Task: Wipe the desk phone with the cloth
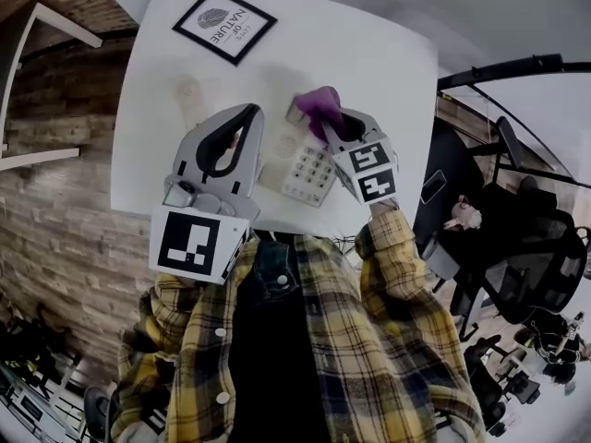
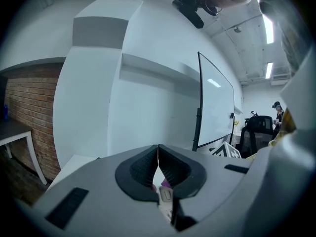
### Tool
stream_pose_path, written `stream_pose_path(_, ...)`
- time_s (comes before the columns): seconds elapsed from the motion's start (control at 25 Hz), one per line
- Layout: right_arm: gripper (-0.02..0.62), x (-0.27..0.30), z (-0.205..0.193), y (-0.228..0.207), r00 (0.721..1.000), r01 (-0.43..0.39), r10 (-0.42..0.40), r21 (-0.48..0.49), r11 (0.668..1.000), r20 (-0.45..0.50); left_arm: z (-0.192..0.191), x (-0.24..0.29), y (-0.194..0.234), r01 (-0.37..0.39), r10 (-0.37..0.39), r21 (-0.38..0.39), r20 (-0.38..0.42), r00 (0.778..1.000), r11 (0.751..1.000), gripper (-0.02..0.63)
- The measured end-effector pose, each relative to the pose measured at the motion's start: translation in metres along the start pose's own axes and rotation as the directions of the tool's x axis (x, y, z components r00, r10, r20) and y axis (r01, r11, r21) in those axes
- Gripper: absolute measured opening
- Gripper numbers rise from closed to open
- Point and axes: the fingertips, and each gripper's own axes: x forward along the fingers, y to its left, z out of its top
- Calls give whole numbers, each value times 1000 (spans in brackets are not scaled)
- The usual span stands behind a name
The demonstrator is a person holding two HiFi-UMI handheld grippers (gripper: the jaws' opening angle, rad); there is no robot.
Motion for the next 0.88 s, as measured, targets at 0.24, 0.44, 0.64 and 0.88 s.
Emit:
stream_pose_path(0.24, 66, -6, -14, 20, 998, -58, 59, -56, 997, 8, -1, 2, 3, 1, -1, -8, -13, 1000, 1000, 17)
stream_pose_path(0.44, 66, -9, -25, 39, 994, -114, 114, -25, 993, -4, -3, 6, 1, 17, -17, -1, -5, 1000, 1000, 17)
stream_pose_path(0.64, 64, -13, -32, 52, 991, -131, 131, -14, 991, -3, -1, 5, 6, 7, -7, 6, -5, 1000, 1000, 17)
stream_pose_path(0.88, 64, -17, -40, 74, 984, -180, 179, -33, 983, -24, -3, 0, 11, -7, 7, 9, -13, 1000, 1000, 17)
